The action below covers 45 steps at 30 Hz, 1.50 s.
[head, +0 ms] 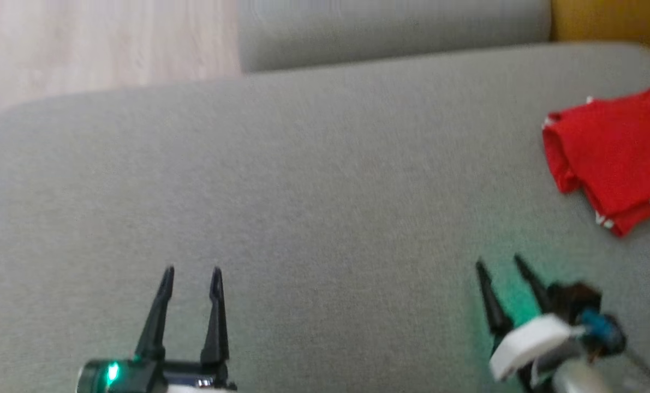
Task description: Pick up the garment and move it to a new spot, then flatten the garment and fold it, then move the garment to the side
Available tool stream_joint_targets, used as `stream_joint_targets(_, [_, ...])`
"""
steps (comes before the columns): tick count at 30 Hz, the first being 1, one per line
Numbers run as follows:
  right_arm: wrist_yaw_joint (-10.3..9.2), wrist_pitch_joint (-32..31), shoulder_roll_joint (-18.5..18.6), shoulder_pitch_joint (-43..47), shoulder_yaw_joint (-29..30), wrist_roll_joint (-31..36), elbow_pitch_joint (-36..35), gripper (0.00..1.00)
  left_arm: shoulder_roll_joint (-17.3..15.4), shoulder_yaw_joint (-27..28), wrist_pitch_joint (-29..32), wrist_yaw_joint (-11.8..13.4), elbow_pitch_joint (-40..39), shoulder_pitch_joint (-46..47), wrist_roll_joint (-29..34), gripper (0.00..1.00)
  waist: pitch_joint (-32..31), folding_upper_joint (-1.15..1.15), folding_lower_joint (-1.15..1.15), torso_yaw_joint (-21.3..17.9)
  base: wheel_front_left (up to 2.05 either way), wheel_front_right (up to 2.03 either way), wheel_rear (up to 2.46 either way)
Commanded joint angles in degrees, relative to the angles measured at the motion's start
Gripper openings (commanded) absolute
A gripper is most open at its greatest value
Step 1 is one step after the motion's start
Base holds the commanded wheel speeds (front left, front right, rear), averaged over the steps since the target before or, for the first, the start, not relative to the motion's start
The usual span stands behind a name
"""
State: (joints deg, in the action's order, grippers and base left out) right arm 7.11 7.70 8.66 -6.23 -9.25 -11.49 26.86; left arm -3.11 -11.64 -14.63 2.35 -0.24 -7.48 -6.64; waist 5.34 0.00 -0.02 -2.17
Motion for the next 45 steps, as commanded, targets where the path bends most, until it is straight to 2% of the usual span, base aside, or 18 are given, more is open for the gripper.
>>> stream_joint_targets(1, [0.37, 4.5, -1.1, 0.5, -1.5, 0.4, 0.1, 1.00, 0.2, 0.9, -0.4, 0.0, -0.8, 0.0, -0.6, 1.00, -5.4, 0.00, 0.02, 2.9, 0.00, 0.00, 0.00])
stream_joint_targets(6, [0.37, 7.2, -3.9, 3.3, 0.5, 3.6, -1.2, 1.00, 0.2, 0.7, -0.4, 0.4, -0.6, -0.9, -0.6, 1.00, -7.8, 0.00, 0.02, 4.2, 0.00, 0.00, 0.00])
stream_joint_targets(11, [0.37, 7.3, -5.7, 11.5, 5.0, 8.7, -13.7, 1.00, 0.2, 1.0, -0.4, 0.1, -0.5, -2.5, -0.1, 1.00, -10.0, 0.00, 0.02, 5.5, 0.00, 0.00, 0.00])
stream_joint_targets(13, [0.37, 7.3, -5.7, 13.8, 5.1, 7.6, -15.5, 1.00, 0.2, 1.2, -0.4, -0.1, -0.5, -3.0, 0.1, 1.00, -10.3, 0.00, 0.02, 5.7, 0.00, 0.00, 0.00])
stream_joint_targets(19, [0.37, 7.3, -5.8, 17.1, 5.9, 6.7, -17.9, 1.00, 0.2, 1.8, -0.4, -0.3, 0.1, -4.3, 0.6, 1.00, -10.7, 0.00, 0.02, 5.8, 0.00, 0.00, 0.00])
stream_joint_targets(29, [0.37, 7.3, -5.8, 17.8, 6.2, 6.2, -19.7, 1.00, 0.2, 2.0, -0.4, 0.0, 1.2, -4.9, -0.1, 1.00, -11.1, 0.00, 0.02, 5.5, 0.00, 0.00, 0.00])
stream_joint_targets(30, [-0.01, 6.6, -6.2, 19.5, 7.3, 6.4, -17.5, 0.00, -0.1, 0.1, 0.0, -0.4, 3.1, -6.6, 0.1, 0.00, -11.1, 0.00, 0.02, 5.5, 0.00, 0.00, 0.00])
stream_joint_targets(34, [-0.02, 6.4, -6.2, 20.1, 7.2, 6.0, -14.5, 0.00, -0.1, 0.0, 0.2, -0.4, 6.3, -7.8, -0.4, 0.00, -11.1, 0.00, 0.02, 5.5, 0.00, 0.00, 0.00])
stream_joint_targets(45, [0.02, 5.0, -5.7, 18.4, 7.4, -2.2, -14.4, 0.00, -0.5, 1.0, 1.6, -1.1, 6.9, -6.0, -8.5, 0.00, -10.6, 0.00, 0.02, 5.2, 0.00, 0.00, 0.00])
